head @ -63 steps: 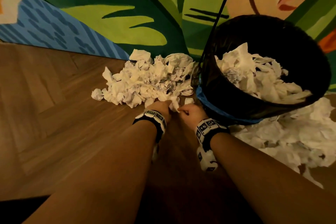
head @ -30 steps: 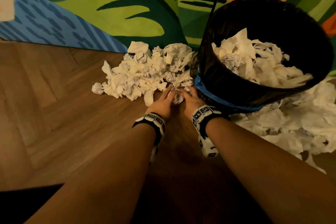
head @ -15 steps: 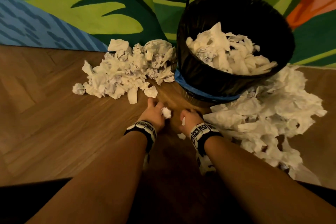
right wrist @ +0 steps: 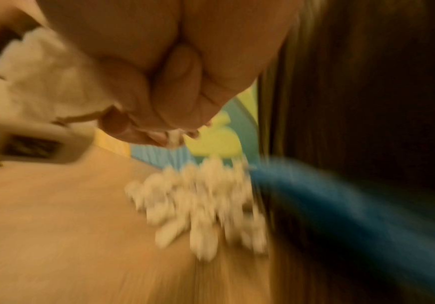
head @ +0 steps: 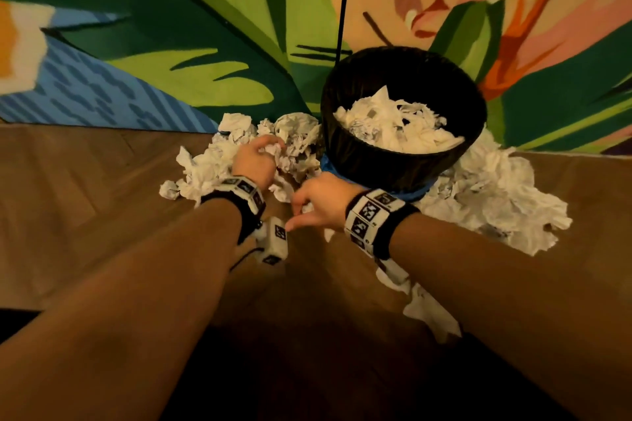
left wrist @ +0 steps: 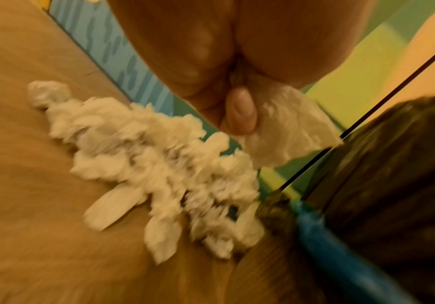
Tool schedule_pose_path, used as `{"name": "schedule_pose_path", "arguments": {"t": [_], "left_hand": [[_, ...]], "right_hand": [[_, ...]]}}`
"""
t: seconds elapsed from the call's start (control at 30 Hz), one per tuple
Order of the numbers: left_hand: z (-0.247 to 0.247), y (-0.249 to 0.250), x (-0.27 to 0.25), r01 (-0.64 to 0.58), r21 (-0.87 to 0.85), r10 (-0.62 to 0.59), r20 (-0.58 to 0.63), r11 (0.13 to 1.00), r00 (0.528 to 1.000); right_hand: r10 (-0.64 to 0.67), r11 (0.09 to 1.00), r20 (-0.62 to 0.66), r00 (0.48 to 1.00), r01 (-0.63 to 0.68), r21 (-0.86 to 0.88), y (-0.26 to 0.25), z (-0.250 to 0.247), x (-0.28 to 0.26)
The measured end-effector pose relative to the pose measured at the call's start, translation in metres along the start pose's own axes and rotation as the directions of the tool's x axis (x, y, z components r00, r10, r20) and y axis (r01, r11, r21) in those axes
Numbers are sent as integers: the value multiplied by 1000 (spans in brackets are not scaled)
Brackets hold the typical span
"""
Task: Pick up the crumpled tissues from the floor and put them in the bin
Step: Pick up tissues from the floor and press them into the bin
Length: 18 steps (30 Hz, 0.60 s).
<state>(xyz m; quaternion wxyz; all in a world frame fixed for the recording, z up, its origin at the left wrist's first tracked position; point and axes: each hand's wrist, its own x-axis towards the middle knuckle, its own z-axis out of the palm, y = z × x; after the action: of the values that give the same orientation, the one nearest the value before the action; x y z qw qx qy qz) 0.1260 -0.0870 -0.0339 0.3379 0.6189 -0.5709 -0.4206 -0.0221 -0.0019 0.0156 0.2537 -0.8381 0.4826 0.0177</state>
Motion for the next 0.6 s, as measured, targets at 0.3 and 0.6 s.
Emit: {"name": "schedule_pose_path", "arguments": {"t": [0.3, 0.6], "left_hand": [[-38, 147, 26, -307, 73, 310, -44, 949, 950], [29, 174, -17, -536, 212, 475, 279, 817, 834]], "right_hand": [[-44, 954, -422, 905, -87, -286, -9, -139, -43], [491, 871, -481, 726, -397, 290, 93, -122, -66]]}}
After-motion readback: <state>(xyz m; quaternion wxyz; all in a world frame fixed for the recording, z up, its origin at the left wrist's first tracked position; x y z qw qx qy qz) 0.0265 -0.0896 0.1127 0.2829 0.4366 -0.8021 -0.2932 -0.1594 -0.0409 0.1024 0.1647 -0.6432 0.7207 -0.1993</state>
